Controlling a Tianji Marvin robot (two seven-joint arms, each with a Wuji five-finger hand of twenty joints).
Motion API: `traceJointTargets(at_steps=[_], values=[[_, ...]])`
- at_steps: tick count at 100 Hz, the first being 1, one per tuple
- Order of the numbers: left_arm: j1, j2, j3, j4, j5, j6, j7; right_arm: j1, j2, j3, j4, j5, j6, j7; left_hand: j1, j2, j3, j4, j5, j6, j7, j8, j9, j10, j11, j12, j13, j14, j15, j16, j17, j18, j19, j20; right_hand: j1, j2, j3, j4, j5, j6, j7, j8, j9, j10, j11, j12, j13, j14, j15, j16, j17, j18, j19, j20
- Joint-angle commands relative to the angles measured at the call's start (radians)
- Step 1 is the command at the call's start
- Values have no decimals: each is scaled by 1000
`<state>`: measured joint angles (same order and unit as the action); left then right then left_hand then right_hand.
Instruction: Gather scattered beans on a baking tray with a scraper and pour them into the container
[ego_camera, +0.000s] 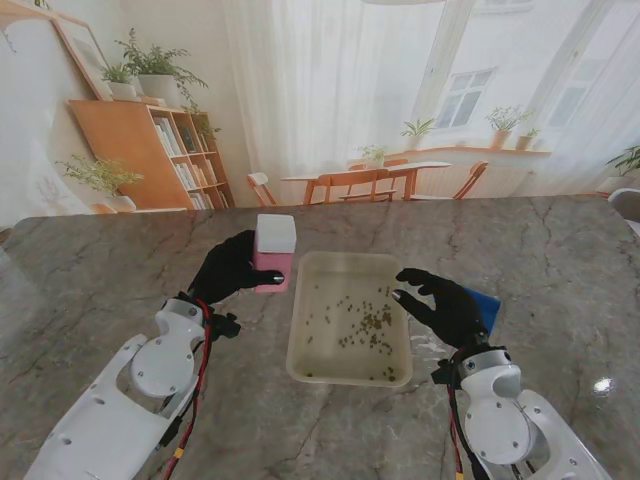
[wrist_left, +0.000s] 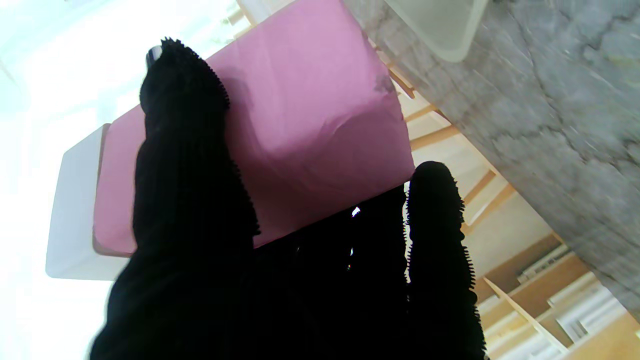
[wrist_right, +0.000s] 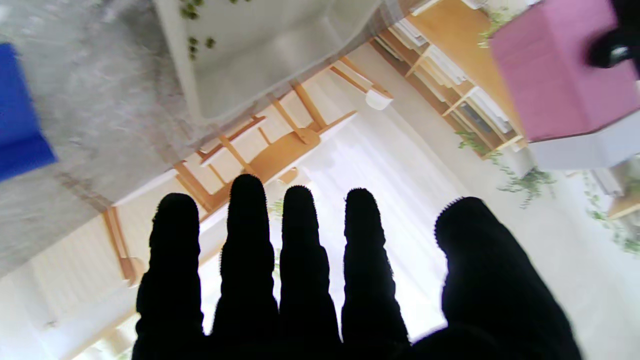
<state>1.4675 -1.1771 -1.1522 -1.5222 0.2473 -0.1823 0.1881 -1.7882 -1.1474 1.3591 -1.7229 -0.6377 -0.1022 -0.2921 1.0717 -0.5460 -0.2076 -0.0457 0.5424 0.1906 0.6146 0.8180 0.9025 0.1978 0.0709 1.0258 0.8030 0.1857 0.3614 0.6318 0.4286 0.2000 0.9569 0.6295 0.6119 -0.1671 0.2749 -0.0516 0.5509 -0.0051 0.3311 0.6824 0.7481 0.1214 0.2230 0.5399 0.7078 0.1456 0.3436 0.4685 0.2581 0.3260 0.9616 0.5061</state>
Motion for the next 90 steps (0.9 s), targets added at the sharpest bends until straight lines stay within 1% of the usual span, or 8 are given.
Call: traceJointTargets(at_steps=[1,13,30,46,58,65,76,90], values=[[-12,-13,16,6,17,-15,-3,14,-1,-8,-35,3,-27,20,219,256,216,17,107,-151,105,22,103,-147,242,102,-2,-36,65,29,-14,-8,13,29,-23,-11,-14,25,-49,4,-30,-4,-39,-18,-22,-10,-32,-15,1,7,-10,-3,18,14],[-32,-9,45,29,49,-45,-11,29,3,-20,-62,1,-67,36,219,261,215,17,107,-149,101,19,98,-146,248,99,-7,-36,70,34,-16,-7,13,31,-57,-25,16,22,-107,29,-80,-22,-109,-14,-53,-34,-75,-6,-38,-12,-41,-5,-27,4],[-44,1,65,54,83,-81,-32,60,11,-40,-91,-26,-112,60,219,260,215,18,108,-147,100,19,95,-146,254,94,-9,-36,71,37,-18,-7,9,32,-132,-51,52,11,-174,72,-133,-42,-194,18,-86,-66,-145,11,-114,-54,-84,-23,-121,-30],[-55,10,78,78,99,-104,-59,110,23,-68,-99,-29,-159,120,219,259,215,17,109,-146,99,20,95,-144,258,91,-10,-33,73,38,-18,-6,9,34,-218,-62,83,-5,-227,133,-179,-63,-284,97,-122,-105,-250,55,-183,-98,-138,-51,-214,-74],[-64,15,85,90,105,-119,-80,163,34,-94,-93,-38,-184,178,219,258,217,17,110,-146,99,20,94,-144,260,90,-10,-33,74,39,-18,-5,10,36,-269,-61,90,-13,-309,193,-225,-76,-360,149,-139,-119,-318,86,-208,-118,-176,-61,-263,-102],[-69,19,88,96,111,-128,-91,196,42,-110,-87,-38,-194,219,219,258,216,16,110,-147,99,20,95,-144,261,89,-9,-35,74,39,-18,-5,10,37,-302,-63,106,-19,-349,213,-251,-76,-404,170,-140,-125,-346,105,-209,-127,-185,-49,-280,-116],[-72,22,92,100,114,-139,-101,245,55,-133,-77,-38,-199,296,219,257,215,17,112,-148,100,21,96,-144,263,88,-7,-34,75,39,-16,-6,11,38,-330,-61,122,-24,-431,201,-275,-51,-468,184,-146,-128,-370,135,-206,-130,-189,-15,-277,-119],[-73,22,95,103,109,-153,-103,306,66,-168,-57,-38,-192,363,219,256,214,17,112,-149,99,19,97,-145,264,86,-6,-36,76,40,-15,-4,12,40,-337,-65,128,-25,-434,196,-282,-39,-470,180,-136,-121,-346,145,-194,-123,-164,22,-258,-111]])
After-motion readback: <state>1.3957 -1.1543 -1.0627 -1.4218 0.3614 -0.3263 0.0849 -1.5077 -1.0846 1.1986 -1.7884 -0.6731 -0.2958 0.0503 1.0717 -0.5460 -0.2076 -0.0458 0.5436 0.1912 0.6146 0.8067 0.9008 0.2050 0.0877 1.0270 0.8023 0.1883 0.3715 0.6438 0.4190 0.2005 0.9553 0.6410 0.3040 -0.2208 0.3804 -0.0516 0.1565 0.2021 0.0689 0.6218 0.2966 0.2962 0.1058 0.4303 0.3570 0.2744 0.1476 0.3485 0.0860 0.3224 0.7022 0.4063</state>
